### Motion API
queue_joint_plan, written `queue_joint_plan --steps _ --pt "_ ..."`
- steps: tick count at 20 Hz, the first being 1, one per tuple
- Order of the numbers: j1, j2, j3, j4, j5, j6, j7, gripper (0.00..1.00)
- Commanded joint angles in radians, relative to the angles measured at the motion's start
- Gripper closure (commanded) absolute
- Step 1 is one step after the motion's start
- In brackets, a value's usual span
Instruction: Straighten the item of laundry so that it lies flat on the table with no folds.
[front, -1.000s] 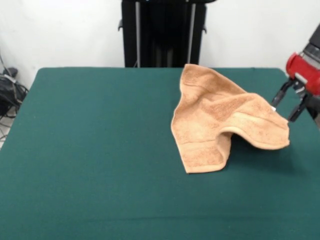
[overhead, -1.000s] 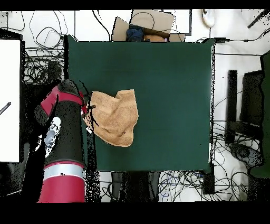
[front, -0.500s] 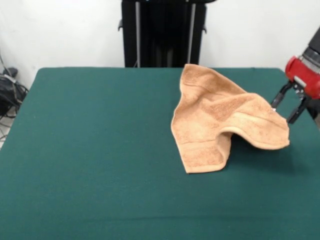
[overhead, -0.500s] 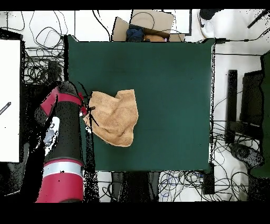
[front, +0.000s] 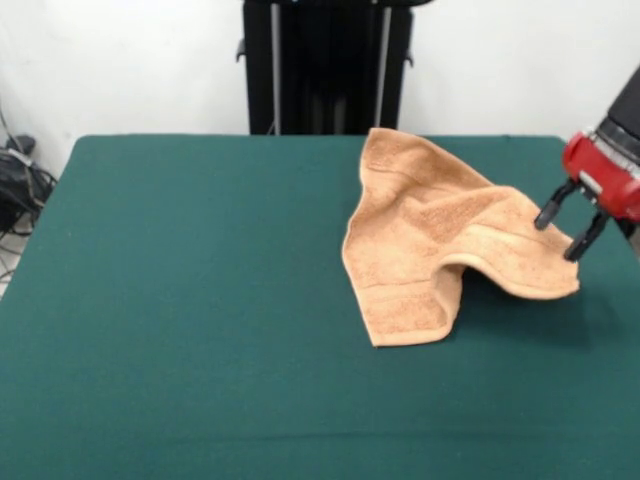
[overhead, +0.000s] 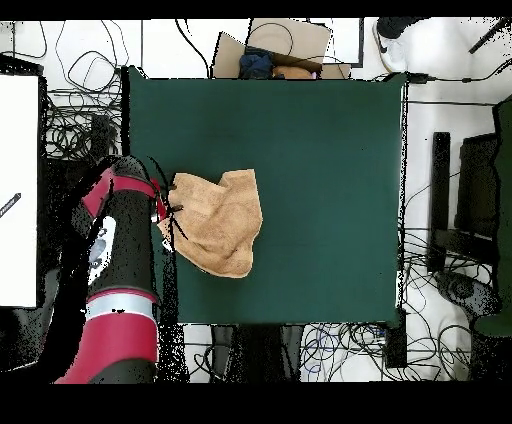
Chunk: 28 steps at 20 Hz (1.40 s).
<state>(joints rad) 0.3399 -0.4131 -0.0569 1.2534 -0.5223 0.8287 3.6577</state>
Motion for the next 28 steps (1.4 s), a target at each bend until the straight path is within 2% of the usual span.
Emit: queue_joint_plan --steps 1,5,11,16,22,28 --pt "0.032 0.125 0.011 -0.061 -0.022 0.038 -0.046 0.0" --pt "0.021 0.152 0.029 -0.081 -0.012 0.057 -0.107 0.0" --pt "0.022 0.167 0.031 -0.088 0.002 0.045 -0.109 0.0" --pt "0.019 0.17 0.041 -0.094 -0.008 0.069 -0.171 0.0" --pt "0.028 0.172 0.037 -0.104 -0.024 0.067 -0.194 0.0" --pt "0.023 0.188 0.042 -0.108 -0.016 0.041 -0.169 0.0"
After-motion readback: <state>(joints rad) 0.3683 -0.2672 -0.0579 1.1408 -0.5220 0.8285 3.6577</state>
